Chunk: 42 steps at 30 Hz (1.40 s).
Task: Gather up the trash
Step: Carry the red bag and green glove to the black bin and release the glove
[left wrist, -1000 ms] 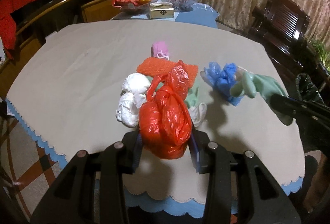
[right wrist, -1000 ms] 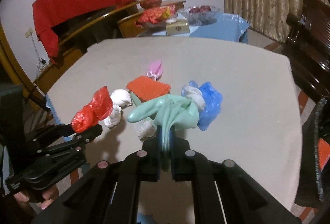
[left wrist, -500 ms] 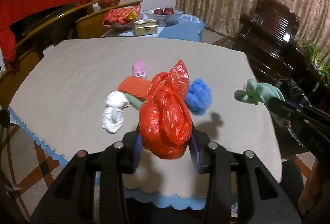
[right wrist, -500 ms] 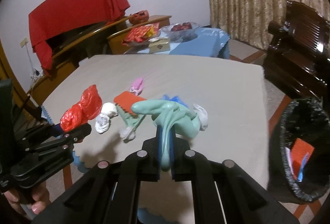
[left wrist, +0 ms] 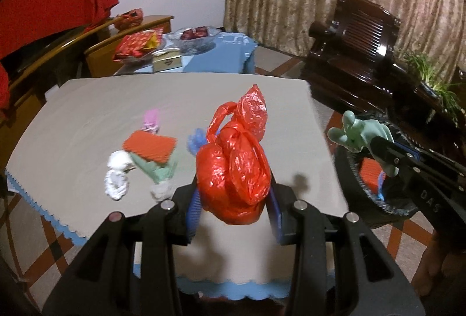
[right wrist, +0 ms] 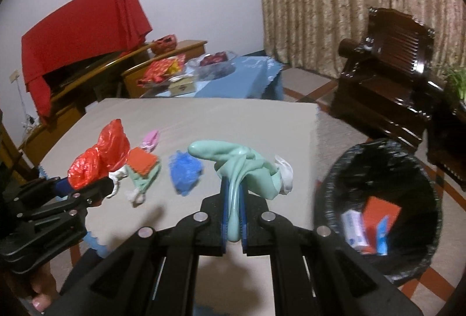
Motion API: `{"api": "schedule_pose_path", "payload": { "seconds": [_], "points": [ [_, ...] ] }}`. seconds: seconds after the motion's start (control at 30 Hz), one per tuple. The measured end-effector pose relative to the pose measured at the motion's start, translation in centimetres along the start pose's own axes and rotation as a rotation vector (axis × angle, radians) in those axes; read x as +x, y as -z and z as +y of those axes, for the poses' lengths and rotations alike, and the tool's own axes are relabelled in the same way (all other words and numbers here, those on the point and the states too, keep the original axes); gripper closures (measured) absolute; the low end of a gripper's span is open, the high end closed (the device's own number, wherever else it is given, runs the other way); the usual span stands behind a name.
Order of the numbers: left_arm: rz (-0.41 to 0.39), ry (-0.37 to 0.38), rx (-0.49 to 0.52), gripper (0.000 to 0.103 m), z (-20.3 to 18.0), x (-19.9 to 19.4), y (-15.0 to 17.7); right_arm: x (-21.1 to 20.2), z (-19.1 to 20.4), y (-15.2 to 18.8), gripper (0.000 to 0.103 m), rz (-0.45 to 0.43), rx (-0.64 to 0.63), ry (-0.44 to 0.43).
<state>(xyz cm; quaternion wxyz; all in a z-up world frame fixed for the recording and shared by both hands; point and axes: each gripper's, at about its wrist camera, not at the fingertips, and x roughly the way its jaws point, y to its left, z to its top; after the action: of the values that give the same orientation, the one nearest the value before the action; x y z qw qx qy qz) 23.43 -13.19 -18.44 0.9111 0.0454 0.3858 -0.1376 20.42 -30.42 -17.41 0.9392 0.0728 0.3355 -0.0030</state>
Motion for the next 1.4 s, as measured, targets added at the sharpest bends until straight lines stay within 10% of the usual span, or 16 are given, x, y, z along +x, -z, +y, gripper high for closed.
{"api": "schedule_pose_path", "payload": {
  "seconds": [1.03,1.2,1.4],
  "points": [
    [0.128,0.187,0.223,0.065,-27.0,12.5,-0.8,2.6,-27.2,4.2,0.097,0.108,0.202,0.316],
    [0.156,0.236,0.270,0.029,-28.9,15.2,-0.6,4.8,-29.6,5.5,0.079,0.177,0.268,0.288],
    [0.181,0.201,0.267,0.029,-26.8,16.3,0.0,3.5,-30.1,7.6,0.077,0.172,0.326,0.330]
  ]
}}
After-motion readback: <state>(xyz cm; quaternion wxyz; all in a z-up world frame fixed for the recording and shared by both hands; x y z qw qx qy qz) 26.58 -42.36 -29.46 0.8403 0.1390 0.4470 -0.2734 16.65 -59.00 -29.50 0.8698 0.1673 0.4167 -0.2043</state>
